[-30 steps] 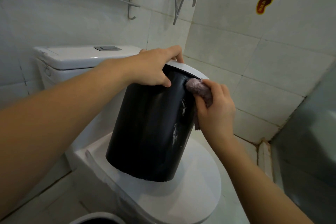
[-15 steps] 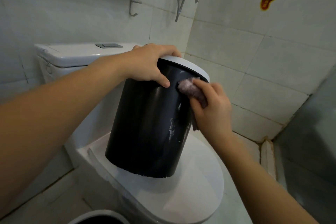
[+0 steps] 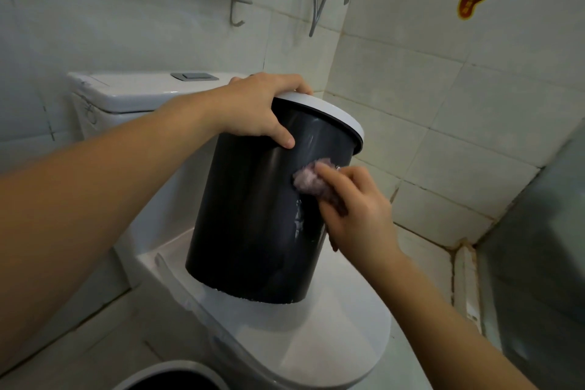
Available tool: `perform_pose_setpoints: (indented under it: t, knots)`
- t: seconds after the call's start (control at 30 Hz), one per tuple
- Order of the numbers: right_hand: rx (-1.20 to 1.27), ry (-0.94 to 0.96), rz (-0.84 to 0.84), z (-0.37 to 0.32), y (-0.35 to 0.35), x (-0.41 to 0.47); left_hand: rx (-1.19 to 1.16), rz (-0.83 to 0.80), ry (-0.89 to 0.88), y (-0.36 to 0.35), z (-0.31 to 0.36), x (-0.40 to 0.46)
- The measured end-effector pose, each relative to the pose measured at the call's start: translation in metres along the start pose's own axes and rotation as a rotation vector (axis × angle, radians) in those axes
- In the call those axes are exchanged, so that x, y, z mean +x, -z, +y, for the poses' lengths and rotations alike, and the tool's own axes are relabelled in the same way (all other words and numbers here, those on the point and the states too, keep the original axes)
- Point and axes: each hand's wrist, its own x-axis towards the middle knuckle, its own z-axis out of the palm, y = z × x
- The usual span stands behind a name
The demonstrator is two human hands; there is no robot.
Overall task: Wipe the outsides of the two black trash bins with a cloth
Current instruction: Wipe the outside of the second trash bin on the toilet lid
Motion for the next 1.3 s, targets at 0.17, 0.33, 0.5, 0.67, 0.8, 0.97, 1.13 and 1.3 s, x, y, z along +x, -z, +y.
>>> perform_pose_setpoints:
  t: [0.17,0.33,0.5,0.67,0.8,0.97,1.13,1.3]
  knots:
    - [0.009,-0.059,0.013,0.001,-0.002,0.011,0.021,0.012,-0.008,-0.001,0.003,-0.002]
    - [0.002,0.184,-0.180,-0.001,-0.002,-0.031,-0.021,0.008,0.004,0.001,-0.004,-0.002]
    - [0.015,0.098,-0.119,0.001,0.001,-0.021,-0.019,0.009,-0.004,-0.001,-0.002,0.000]
    - [0.019,-0.041,-0.044,-0.003,-0.003,-0.005,-0.028,0.007,0.003,-0.001,-0.003,0.001]
    - [0.015,0.170,-0.176,-0.008,-0.003,-0.040,-0.059,0.014,0.012,0.001,-0.008,0.001]
    - [0.005,0.251,-0.260,-0.008,-0.001,-0.051,-0.085,0.003,0.018,0.001,-0.009,0.002]
    - [-0.016,-0.035,-0.099,-0.007,-0.003,-0.022,-0.084,0.003,0.018,0.001,-0.010,0.005]
    - [-0.008,0.124,-0.215,-0.015,-0.004,-0.045,-0.094,0.004,0.026,0.001,-0.012,0.005]
